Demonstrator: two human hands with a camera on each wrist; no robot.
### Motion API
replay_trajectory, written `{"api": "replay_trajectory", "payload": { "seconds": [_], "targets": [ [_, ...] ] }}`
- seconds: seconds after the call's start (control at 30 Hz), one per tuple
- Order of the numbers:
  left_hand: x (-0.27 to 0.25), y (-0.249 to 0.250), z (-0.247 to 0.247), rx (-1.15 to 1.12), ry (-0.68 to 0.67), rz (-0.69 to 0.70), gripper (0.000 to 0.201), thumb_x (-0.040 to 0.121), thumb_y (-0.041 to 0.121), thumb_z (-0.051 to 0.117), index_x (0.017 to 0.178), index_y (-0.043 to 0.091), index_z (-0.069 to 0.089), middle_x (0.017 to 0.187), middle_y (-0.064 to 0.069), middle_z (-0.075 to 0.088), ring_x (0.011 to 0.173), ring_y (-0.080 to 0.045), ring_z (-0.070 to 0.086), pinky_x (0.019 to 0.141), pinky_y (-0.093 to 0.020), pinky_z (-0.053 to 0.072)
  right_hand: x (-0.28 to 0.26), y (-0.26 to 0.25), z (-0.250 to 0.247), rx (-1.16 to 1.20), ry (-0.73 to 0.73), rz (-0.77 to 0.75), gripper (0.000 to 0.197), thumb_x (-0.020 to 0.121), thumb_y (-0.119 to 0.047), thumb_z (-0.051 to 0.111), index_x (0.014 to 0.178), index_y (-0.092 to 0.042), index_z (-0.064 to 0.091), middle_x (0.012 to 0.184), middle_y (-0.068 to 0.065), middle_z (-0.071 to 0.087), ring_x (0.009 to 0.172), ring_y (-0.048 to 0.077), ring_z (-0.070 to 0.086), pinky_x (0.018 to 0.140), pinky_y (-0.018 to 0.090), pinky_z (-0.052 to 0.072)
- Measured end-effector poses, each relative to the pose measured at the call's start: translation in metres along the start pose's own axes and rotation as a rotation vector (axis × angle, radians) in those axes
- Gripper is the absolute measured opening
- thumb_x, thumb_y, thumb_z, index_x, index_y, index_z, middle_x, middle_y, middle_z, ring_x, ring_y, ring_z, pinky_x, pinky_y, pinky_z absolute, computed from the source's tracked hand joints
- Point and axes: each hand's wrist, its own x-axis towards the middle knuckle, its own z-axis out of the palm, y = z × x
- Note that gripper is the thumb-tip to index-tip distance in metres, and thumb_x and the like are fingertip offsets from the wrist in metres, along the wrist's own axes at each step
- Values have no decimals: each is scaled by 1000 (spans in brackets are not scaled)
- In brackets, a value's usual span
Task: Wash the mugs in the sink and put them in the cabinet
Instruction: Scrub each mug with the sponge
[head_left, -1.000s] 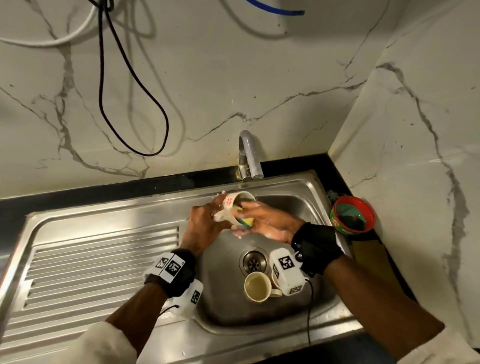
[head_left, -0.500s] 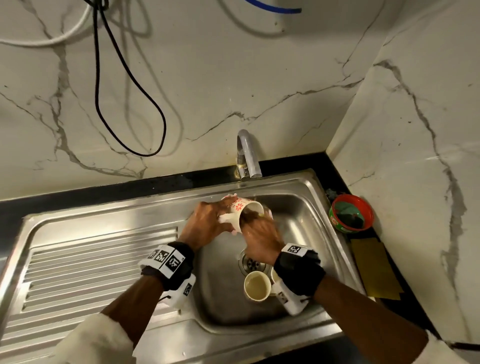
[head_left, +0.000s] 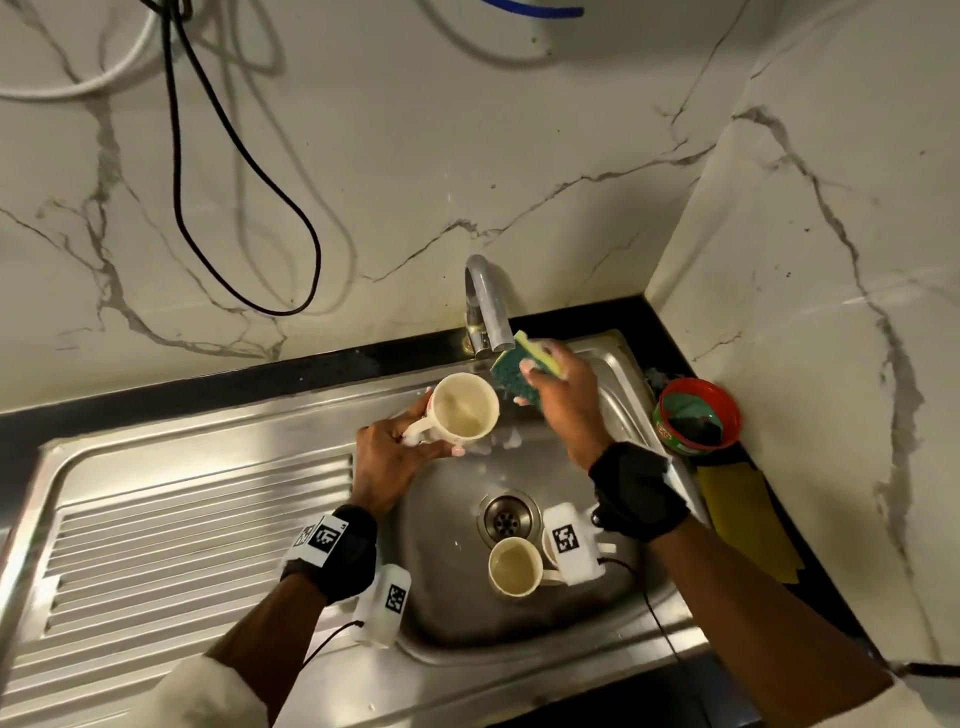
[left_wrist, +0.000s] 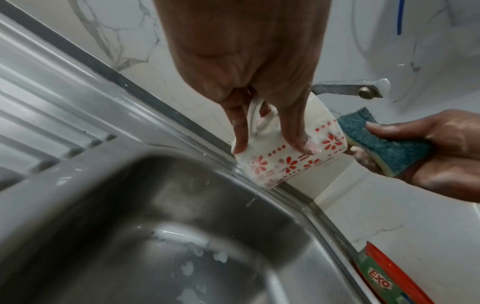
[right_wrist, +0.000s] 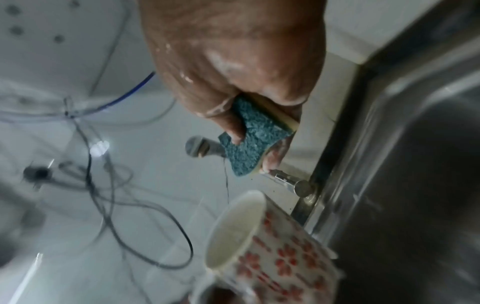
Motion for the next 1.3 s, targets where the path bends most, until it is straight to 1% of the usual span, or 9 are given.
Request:
{"api": "replay_trajectory", "payload": {
  "seconds": [0.23, 0.43, 0.57, 0.67, 0.77, 0.83, 0.97, 1.17, 1.3],
  "targets": [
    [4, 12, 2, 5, -30, 37, 63, 60, 22, 93, 119, 21, 71, 94, 23, 72, 79, 19, 61, 71, -3, 44, -47, 19, 27, -819, -230, -779, 48, 74, -7, 47, 120, -5, 61, 122, 12, 62, 116, 26, 51, 102, 35, 38],
    [-1, 19, 6, 187, -43, 217, 67, 63, 20, 91, 125, 16, 66, 111, 3, 72, 85, -2, 70, 78, -9, 49, -35, 3, 48, -904, -343, -295, 54, 83, -9, 69, 131, -3, 47, 132, 15, 55, 122, 30, 52, 100, 33, 42],
    [1, 21, 2, 203, -33, 229, 58, 60, 18, 93, 114, 10, 73, 114, 3, 69, 82, 2, 67, 77, -12, 53, -23, -16, 36, -156, -581, 251, 44, 91, -11, 60, 134, -8, 49, 127, 12, 61, 116, 24, 60, 97, 37, 53],
    [1, 21, -1, 158, 5, 181, 69, 59, 23, 93, 122, 12, 68, 101, 7, 72, 79, 16, 63, 75, -1, 45, -15, -26, 16, -251, -653, 121, 47, 90, -13, 65, 135, -14, 54, 125, 4, 65, 116, 17, 62, 96, 32, 52],
    [4, 25, 1, 138, -2, 172, 70, 59, 22, 93, 124, 15, 67, 104, 8, 72, 79, 23, 59, 74, 0, 42, -16, -5, 20, -679, -399, -216, 27, 88, -9, 64, 115, -7, 69, 108, 13, 71, 103, 27, 65, 86, 27, 49],
    [5, 26, 5, 189, -31, 216, 73, 59, 24, 94, 126, 14, 66, 110, 0, 73, 83, 14, 62, 79, -5, 47, -24, 6, 28, -717, -386, -247, 22, 87, -6, 62, 108, -3, 69, 108, 19, 65, 105, 36, 60, 82, 25, 43],
    [-3, 26, 15, 209, -111, 265, 70, 62, 27, 92, 126, 14, 66, 114, 2, 72, 97, -3, 68, 89, -9, 47, -29, 1, 34, -563, -321, -252, 32, 72, -23, 84, 98, -6, 76, 98, 10, 74, 87, 12, 67, 74, 18, 50],
    [-9, 20, 13, 246, -65, 315, 74, 66, 26, 89, 133, 10, 61, 122, -5, 69, 109, -11, 65, 99, -27, 50, -13, 15, 58, -140, -483, 433, 18, 88, -10, 63, 106, -7, 68, 96, 8, 69, 81, 16, 68, 62, 32, 52],
    [0, 18, 6, 281, -90, 261, 81, 63, 28, 91, 135, 11, 58, 123, -8, 68, 103, -13, 68, 95, -15, 47, -15, 3, 49, 329, -384, 563, 28, 96, -14, 42, 108, -2, 64, 107, 20, 68, 87, 27, 65, 65, 37, 50]
  ]
}}
